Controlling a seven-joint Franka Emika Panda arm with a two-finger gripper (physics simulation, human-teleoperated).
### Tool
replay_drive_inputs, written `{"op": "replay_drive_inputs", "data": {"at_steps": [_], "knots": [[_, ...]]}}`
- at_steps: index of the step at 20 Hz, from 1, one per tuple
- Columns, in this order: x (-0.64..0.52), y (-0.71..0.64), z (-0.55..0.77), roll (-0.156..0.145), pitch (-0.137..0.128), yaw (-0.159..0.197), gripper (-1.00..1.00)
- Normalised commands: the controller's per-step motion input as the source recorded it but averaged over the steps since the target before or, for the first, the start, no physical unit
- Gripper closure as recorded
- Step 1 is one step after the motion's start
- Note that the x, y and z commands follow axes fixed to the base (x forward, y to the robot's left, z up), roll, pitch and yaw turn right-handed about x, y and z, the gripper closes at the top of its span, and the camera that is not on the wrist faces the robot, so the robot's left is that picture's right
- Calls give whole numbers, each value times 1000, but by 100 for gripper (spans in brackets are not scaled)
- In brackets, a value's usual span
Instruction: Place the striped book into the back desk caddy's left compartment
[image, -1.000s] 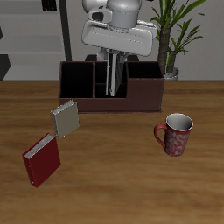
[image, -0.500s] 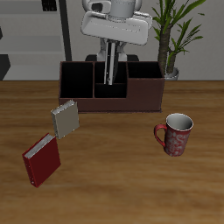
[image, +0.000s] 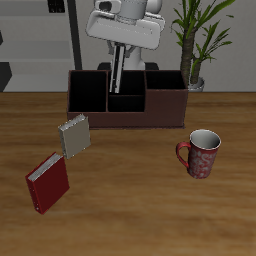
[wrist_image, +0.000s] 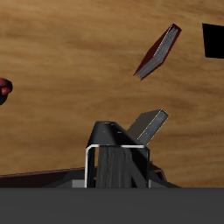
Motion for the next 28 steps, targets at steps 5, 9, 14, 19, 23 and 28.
{"op": "replay_drive_inputs", "data": {"at_steps": [5, 9, 14, 19, 23, 28], "knots": [[-125, -120, 1, -29, -4, 36, 100], [-202, -119, 2, -37, 5, 43, 100], [-229, -86, 3, -23, 1, 24, 100], [-201, -31, -53, -7, -2, 30, 100], [-265, 2, -78, 4, 3, 20, 100], [-134, 72, -88, 15, 10, 16, 100]]}}
